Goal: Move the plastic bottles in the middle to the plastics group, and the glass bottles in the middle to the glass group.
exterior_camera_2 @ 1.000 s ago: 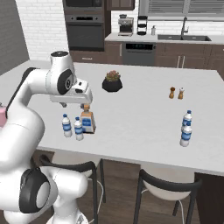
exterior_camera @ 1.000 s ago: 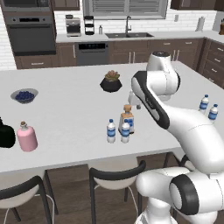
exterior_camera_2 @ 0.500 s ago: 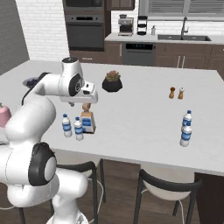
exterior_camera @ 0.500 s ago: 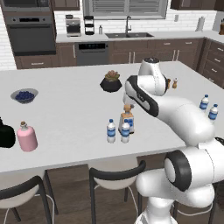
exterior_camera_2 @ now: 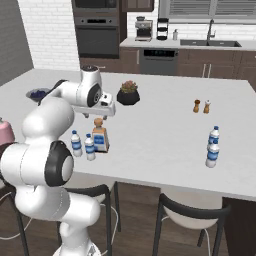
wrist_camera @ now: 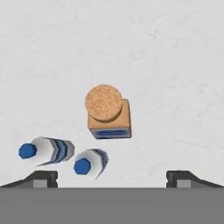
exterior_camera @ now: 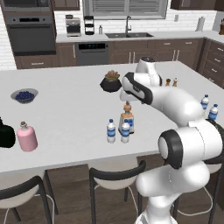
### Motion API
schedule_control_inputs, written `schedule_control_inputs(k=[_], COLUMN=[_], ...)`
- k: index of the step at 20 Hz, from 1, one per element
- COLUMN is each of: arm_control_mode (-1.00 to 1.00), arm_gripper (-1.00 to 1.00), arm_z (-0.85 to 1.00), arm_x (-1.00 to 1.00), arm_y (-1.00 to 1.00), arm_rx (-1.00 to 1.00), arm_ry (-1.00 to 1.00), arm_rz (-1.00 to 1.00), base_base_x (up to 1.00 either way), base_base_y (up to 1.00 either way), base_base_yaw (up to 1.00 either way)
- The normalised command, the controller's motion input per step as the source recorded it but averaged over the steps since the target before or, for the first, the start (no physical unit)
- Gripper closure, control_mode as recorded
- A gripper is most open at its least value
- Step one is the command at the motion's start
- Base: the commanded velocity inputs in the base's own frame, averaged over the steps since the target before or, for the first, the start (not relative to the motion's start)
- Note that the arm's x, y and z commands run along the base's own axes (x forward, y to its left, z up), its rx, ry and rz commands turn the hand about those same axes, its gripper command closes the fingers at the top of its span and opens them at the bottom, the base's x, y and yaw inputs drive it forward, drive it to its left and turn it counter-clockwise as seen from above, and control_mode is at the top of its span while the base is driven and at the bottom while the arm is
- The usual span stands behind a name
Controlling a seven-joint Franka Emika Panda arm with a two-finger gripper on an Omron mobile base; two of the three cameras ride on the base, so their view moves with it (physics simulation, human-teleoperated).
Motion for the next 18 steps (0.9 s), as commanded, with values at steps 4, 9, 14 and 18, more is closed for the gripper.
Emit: schedule_control_inputs(k=[4, 9, 14, 18], arm_control_mode=[-1.0, -1.0, -1.0, -1.0], arm_gripper=[-1.0, -1.0, -1.0, -1.0], arm_z=[-0.25, -0.22, -0.16, -0.14], arm_x=[0.2, 0.05, 0.17, 0.29], arm_y=[0.08, 0.02, 0.0, 0.01], arm_rx=[0.02, 0.0, 0.0, 0.0], arm_ry=[0.0, 0.0, 0.0, 0.0], arm_rz=[0.0, 0.0, 0.0, 0.0], base_base_x=[0.0, 0.0, 0.0, 0.0], base_base_y=[0.0, 0.0, 0.0, 0.0], base_base_yaw=[0.0, 0.0, 0.0, 0.0])
